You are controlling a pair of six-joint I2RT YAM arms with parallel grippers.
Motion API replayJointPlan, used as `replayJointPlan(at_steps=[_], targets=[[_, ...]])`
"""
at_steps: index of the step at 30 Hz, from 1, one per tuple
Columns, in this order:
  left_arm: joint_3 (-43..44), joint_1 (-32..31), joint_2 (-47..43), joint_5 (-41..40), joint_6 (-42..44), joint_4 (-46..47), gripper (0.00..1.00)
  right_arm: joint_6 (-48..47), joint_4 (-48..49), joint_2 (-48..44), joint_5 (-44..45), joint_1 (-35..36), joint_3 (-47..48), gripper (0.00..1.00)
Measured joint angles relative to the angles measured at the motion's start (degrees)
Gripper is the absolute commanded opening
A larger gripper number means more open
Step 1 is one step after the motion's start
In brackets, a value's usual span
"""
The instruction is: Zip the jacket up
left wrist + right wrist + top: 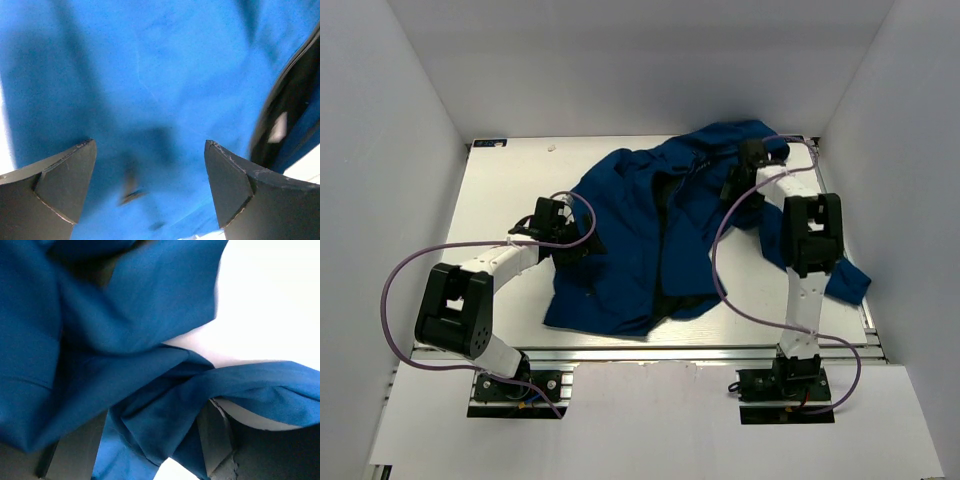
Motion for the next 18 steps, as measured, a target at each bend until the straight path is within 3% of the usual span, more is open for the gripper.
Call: replayJointPlan(at_steps=[2,5,6,10,18], targets=[[0.1,0.0,0.0,0.3,0.1,-1.0,0.98,-1.7,-1.3,6.0,-1.0,-1.6,9.7,0.75],[0.1,0.0,-0.1,1.1,0.4,-2.4,0.98,-4.3,-3.4,13.6,-3.4,-3.7,23.1,0.89],[0.1,0.0,-0.2,1.3,0.5,-2.6,0.98,-5.4,-3.2,14.3,-4.4,-3.9,24.5,0.9],[0.0,-0.7,-1.5,2.3,0.5,-2.6,0.98,-9.2,-2.5,5.4,-7.2,-4.0,13.7,0.89],[1.3,-11.6,-4.4,0.2,-0.1,-2.9,0.98,-10.5,-1.5,-31.2,-5.4,6.1,-12.6,0.89]])
